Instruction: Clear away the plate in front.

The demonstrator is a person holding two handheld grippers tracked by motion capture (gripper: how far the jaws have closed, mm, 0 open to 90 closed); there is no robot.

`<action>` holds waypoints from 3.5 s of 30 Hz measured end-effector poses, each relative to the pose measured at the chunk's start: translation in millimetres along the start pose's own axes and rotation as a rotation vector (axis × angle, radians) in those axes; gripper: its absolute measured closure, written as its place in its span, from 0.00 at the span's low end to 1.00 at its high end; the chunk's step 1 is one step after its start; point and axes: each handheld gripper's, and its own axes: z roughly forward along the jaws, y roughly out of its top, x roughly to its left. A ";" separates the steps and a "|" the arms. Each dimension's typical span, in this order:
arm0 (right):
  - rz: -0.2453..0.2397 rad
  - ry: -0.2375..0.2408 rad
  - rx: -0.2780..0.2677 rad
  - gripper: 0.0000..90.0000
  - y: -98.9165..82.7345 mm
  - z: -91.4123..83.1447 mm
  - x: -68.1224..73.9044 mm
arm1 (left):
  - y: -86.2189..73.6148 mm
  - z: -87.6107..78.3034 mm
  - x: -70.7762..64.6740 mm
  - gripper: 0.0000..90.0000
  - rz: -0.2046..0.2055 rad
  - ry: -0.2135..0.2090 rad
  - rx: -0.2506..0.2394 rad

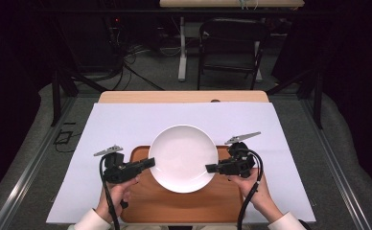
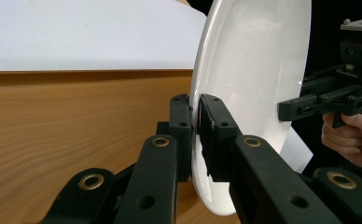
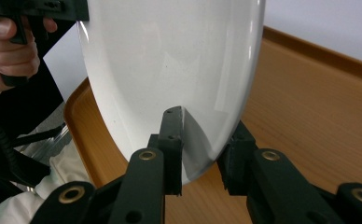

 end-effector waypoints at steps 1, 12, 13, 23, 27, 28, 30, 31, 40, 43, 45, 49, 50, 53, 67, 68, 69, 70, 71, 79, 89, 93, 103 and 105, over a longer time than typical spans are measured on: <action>0.003 -0.001 0.009 0.82 -1.3 0.6 0.9 | -0.6 -0.2 -0.2 0.93 -0.003 0.000 0.002; -0.016 -0.030 0.037 0.82 -7.2 2.0 9.7 | -10.3 -3.4 -3.3 0.92 0.037 0.033 0.061; -0.011 -0.038 0.037 0.82 -7.4 2.3 10.9 | -11.1 -3.5 -3.7 0.92 0.036 0.039 0.058; 0.030 -0.048 0.069 0.84 -12.5 6.3 14.4 | -19.5 -2.1 -2.4 0.91 0.015 0.064 0.112; 0.038 -0.045 0.075 0.84 -14.1 7.6 15.1 | -21.8 -2.5 -1.1 0.91 0.000 0.064 0.127; 0.045 -0.042 0.077 0.84 -14.7 7.9 15.2 | -23.1 -2.9 -0.9 0.91 -0.005 0.063 0.126; 0.058 -0.039 0.083 0.84 -16.4 9.2 14.6 | -25.1 -3.8 -0.9 0.91 -0.013 0.057 0.138; 0.064 -0.037 0.084 0.84 -17.5 9.8 14.3 | -26.1 -4.1 -0.7 0.91 -0.023 0.051 0.138; 0.099 -0.016 0.121 0.84 -23.1 13.1 13.9 | -33.2 -6.0 0.1 0.91 -0.050 0.047 0.190; 0.105 -0.018 0.145 0.83 -26.5 17.5 13.2 | -36.3 -4.3 1.1 0.91 -0.044 0.067 0.219; 0.108 -0.022 0.169 0.83 -27.7 21.2 12.5 | -37.4 -2.9 2.5 0.91 -0.046 0.074 0.234; 0.113 -0.033 0.197 0.82 -29.6 27.3 10.8 | -39.5 1.1 4.4 0.91 -0.035 0.098 0.261; 0.112 -0.039 0.205 0.82 -30.0 28.5 10.5 | -40.1 2.2 4.4 0.91 -0.028 0.105 0.265; 0.108 -0.053 0.220 0.81 -30.9 32.0 9.7 | -41.2 4.6 5.2 0.90 -0.026 0.117 0.274; 0.033 -0.130 0.271 0.67 -31.4 46.9 14.8 | -44.8 13.4 3.7 0.83 0.065 0.192 0.302; 0.014 -0.142 0.277 0.65 -31.7 48.9 14.9 | -44.9 14.5 4.0 0.82 0.072 0.195 0.307; 0.014 -0.142 0.277 0.65 -31.7 48.9 14.9 | -45.1 15.0 3.9 0.82 0.073 0.197 0.308; 0.013 -0.151 0.283 0.63 -31.7 49.5 16.2 | -45.1 15.8 3.9 0.81 0.082 0.200 0.316; 0.013 -0.151 0.283 0.63 -31.7 49.5 16.2 | -45.5 16.8 3.5 0.81 0.085 0.202 0.313; -0.008 -0.177 0.315 0.57 -32.9 53.2 17.1 | -47.5 20.0 3.4 0.78 0.105 0.206 0.345; -0.052 -0.194 0.346 0.51 -35.6 54.5 19.6 | -48.7 21.4 1.1 0.77 0.130 0.207 0.362; -0.052 -0.202 0.354 0.49 -35.9 55.2 21.7 | -49.6 21.7 1.3 0.76 0.131 0.211 0.369; -0.076 -0.201 0.392 0.40 -37.3 58.7 24.1 | -50.7 21.6 1.1 0.75 0.152 0.226 0.395; -0.077 -0.203 0.400 0.39 -37.3 59.4 24.6 | -50.9 22.3 1.0 0.75 0.156 0.231 0.400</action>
